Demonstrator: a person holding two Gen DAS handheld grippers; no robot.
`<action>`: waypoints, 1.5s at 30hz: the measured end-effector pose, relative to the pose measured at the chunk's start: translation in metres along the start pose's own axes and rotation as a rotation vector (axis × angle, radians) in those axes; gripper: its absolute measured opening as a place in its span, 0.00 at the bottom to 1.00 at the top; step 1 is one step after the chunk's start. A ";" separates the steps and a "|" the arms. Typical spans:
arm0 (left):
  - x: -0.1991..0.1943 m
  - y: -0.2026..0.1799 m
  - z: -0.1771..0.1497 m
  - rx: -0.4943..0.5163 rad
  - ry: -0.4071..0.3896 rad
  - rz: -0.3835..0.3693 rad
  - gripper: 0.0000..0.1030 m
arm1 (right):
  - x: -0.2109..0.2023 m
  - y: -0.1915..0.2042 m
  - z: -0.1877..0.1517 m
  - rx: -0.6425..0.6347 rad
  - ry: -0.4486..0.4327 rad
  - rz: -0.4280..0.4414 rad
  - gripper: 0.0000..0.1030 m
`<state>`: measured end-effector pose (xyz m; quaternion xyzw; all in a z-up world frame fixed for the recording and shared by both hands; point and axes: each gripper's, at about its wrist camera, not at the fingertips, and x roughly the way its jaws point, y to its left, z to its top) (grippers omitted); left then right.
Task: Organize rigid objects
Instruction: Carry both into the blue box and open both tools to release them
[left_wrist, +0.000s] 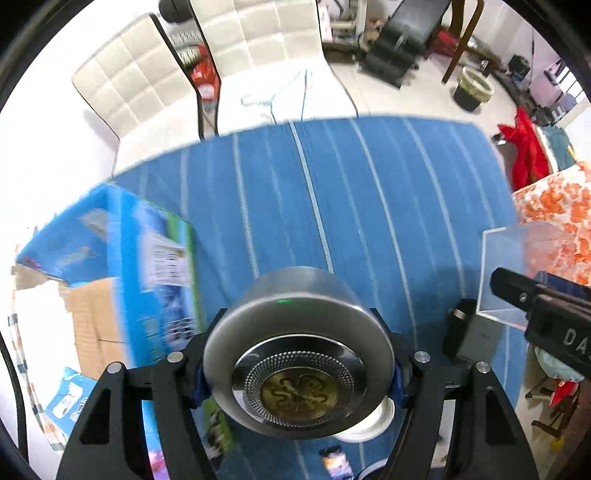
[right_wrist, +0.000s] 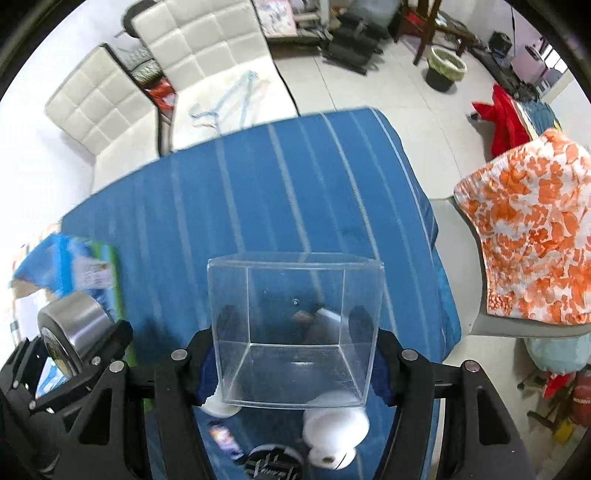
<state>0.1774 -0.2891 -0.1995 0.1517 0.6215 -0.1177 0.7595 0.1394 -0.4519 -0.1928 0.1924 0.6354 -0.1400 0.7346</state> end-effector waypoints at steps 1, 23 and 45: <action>-0.008 0.004 -0.006 -0.001 -0.016 -0.003 0.67 | -0.011 0.009 -0.008 -0.010 -0.020 0.004 0.64; -0.108 0.202 -0.082 -0.081 -0.214 0.044 0.67 | -0.091 0.262 -0.096 -0.171 -0.139 0.094 0.64; 0.037 0.322 -0.072 -0.194 0.034 -0.074 0.67 | 0.108 0.370 -0.046 -0.207 0.101 0.008 0.64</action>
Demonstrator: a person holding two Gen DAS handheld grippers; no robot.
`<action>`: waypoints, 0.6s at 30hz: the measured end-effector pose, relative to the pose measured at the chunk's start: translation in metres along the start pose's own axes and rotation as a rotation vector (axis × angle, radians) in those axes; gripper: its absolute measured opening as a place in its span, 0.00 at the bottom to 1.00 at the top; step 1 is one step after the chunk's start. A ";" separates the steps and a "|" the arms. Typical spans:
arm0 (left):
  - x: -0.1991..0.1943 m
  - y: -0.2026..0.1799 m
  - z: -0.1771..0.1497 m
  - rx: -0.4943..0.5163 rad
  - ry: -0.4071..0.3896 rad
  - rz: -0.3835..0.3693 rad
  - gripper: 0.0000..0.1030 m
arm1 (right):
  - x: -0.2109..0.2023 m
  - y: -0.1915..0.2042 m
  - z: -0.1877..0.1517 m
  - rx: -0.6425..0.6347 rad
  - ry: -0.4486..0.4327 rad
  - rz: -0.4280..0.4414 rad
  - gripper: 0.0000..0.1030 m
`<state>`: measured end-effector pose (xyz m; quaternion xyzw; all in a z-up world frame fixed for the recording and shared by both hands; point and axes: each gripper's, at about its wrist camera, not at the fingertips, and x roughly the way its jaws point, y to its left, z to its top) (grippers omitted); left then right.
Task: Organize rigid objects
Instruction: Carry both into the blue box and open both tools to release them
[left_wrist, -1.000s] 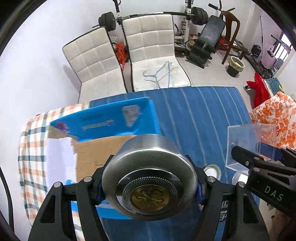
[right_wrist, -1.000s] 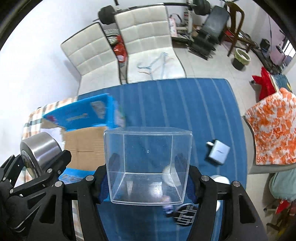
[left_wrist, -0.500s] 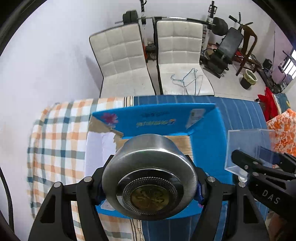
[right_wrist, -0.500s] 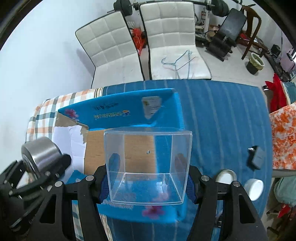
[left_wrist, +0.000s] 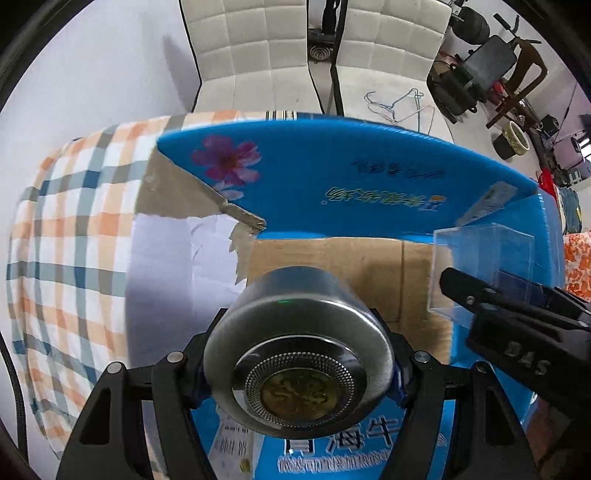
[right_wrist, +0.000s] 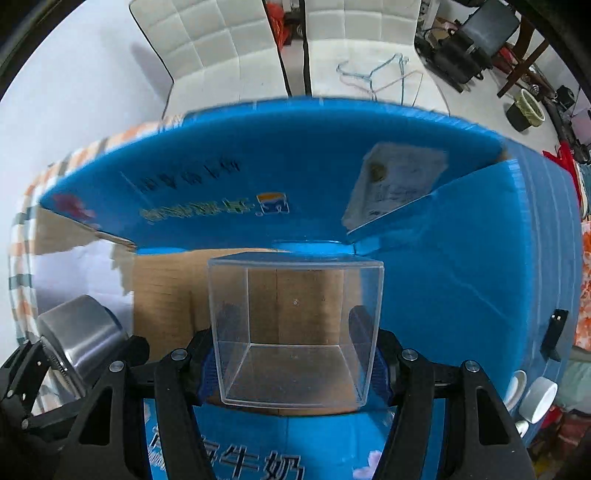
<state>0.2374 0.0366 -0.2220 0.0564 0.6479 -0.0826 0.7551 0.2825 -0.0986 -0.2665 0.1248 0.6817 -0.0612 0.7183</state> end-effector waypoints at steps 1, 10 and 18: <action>0.005 0.000 0.000 0.001 0.007 -0.003 0.67 | 0.008 0.000 0.001 0.000 0.013 -0.004 0.64; 0.031 0.002 -0.002 0.000 0.063 -0.056 0.67 | 0.032 -0.013 0.011 0.032 0.061 0.036 0.74; 0.024 0.005 -0.001 -0.013 0.071 -0.131 0.67 | 0.008 -0.036 0.015 0.119 0.043 0.096 0.84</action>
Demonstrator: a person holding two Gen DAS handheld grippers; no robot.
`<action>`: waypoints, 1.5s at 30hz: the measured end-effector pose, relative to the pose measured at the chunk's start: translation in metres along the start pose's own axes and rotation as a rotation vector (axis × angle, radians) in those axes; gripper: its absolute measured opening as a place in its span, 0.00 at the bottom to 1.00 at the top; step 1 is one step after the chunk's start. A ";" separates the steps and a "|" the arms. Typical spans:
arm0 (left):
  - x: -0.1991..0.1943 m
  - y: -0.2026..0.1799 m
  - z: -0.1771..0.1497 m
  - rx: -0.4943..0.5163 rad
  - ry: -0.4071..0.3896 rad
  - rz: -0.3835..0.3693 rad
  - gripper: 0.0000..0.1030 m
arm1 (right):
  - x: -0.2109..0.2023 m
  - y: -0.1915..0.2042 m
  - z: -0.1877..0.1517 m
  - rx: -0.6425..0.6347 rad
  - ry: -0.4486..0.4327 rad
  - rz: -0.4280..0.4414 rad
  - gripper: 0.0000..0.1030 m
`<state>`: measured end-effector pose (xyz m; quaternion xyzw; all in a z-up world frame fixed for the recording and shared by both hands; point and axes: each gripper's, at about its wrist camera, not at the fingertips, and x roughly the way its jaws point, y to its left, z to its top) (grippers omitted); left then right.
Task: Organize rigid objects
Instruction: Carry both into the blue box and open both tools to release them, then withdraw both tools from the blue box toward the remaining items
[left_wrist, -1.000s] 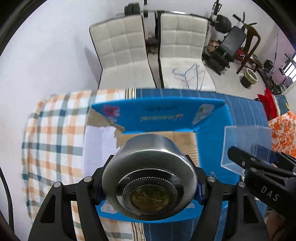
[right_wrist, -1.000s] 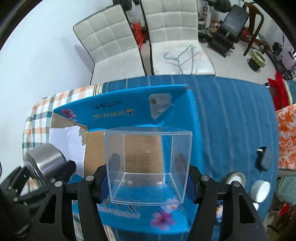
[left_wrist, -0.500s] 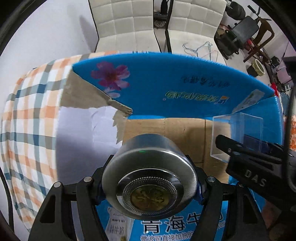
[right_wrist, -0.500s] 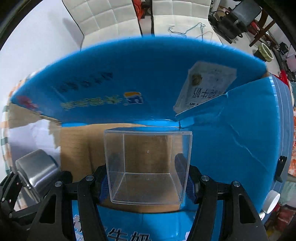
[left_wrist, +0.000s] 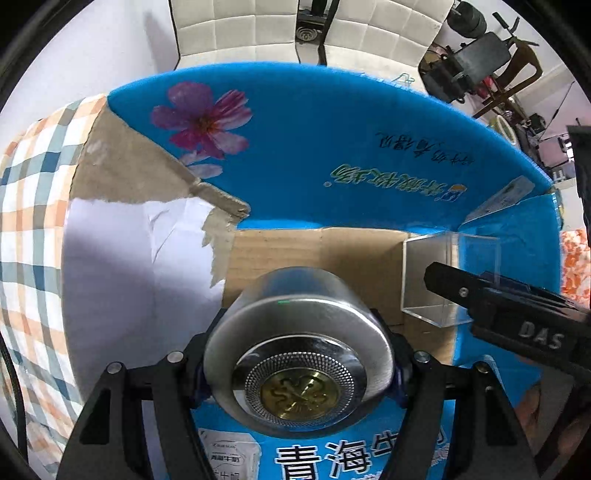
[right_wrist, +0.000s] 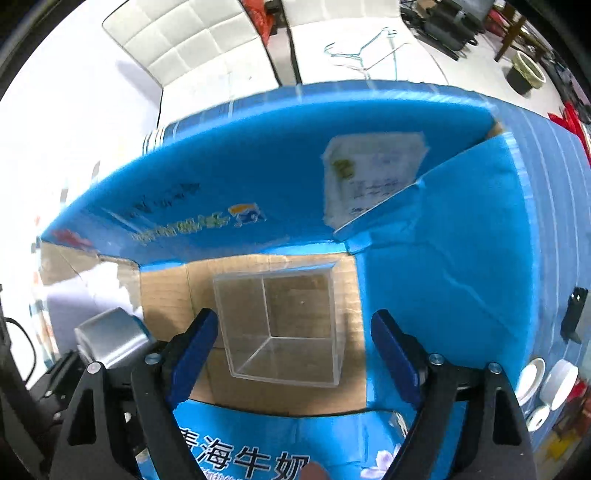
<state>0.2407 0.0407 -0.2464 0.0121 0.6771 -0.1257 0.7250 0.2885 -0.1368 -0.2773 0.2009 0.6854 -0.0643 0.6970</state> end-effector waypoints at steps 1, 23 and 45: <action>-0.001 0.000 0.001 0.000 0.000 -0.014 0.67 | -0.002 -0.003 0.002 0.010 -0.002 0.004 0.84; 0.035 -0.017 0.029 0.038 0.043 -0.098 0.67 | -0.007 0.005 0.013 0.076 0.010 0.034 0.85; -0.100 0.003 -0.047 0.045 -0.204 0.176 0.98 | -0.121 0.019 -0.105 -0.143 -0.160 -0.017 0.84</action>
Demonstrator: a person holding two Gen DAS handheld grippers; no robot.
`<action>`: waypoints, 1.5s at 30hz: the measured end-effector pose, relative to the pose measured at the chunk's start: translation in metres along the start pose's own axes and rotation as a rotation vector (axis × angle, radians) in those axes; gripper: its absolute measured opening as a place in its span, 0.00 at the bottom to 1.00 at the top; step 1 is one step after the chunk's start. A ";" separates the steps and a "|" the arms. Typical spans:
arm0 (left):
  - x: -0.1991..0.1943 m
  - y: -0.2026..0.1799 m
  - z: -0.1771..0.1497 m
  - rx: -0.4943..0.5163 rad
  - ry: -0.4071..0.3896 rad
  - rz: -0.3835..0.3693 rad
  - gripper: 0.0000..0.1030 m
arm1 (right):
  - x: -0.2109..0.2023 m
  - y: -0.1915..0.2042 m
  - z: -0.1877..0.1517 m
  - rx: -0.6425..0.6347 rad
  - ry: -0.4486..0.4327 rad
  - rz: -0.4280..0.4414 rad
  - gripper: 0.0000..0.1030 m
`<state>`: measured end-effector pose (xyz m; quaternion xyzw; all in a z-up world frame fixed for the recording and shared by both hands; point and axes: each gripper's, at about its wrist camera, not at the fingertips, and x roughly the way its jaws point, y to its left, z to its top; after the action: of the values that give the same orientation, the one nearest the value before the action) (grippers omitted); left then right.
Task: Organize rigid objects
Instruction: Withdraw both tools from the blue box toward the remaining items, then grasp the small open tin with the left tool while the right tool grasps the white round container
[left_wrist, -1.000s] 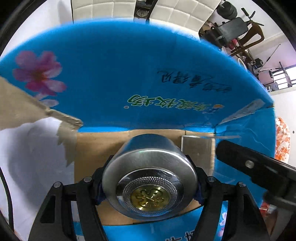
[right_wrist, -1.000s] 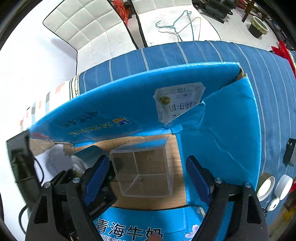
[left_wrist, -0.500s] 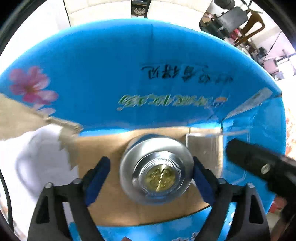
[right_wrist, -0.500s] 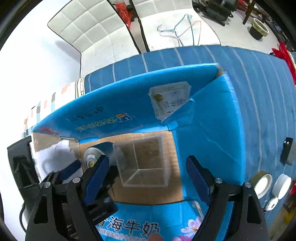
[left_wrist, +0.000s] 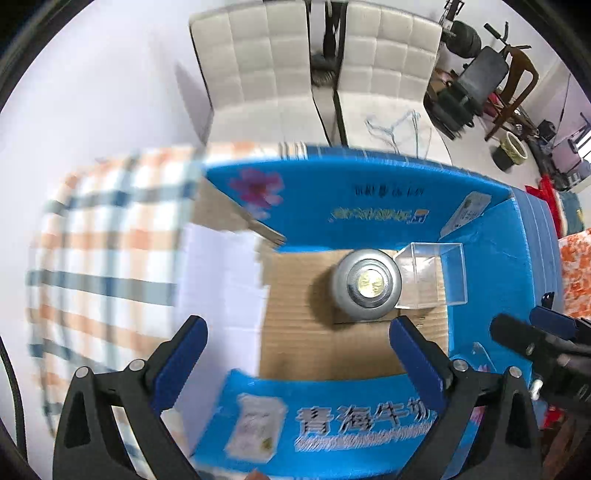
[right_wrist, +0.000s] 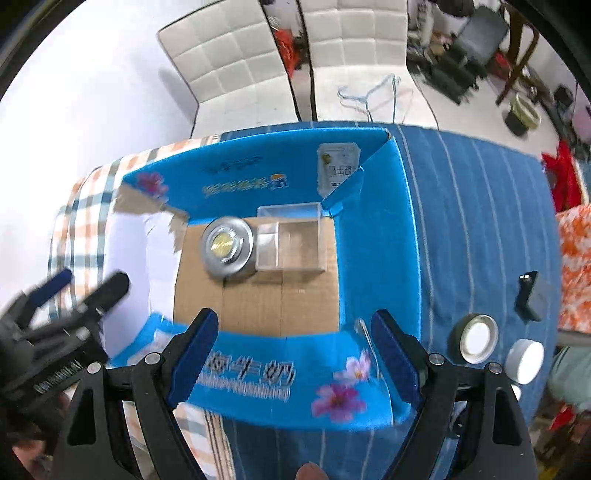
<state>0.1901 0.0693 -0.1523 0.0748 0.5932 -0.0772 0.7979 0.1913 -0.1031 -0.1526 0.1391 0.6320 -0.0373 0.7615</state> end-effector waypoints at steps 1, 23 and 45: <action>-0.016 0.002 -0.005 0.003 -0.028 0.010 0.98 | -0.008 0.004 -0.006 -0.012 -0.014 -0.007 0.84; -0.150 -0.015 -0.059 -0.020 -0.216 -0.022 0.98 | -0.119 -0.021 -0.113 0.086 -0.142 0.097 0.84; -0.028 -0.323 -0.067 0.255 0.051 -0.125 0.98 | 0.007 -0.376 -0.135 0.487 0.073 -0.098 0.84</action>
<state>0.0512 -0.2312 -0.1536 0.1402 0.6023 -0.1994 0.7602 -0.0235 -0.4276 -0.2435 0.2891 0.6373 -0.2204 0.6795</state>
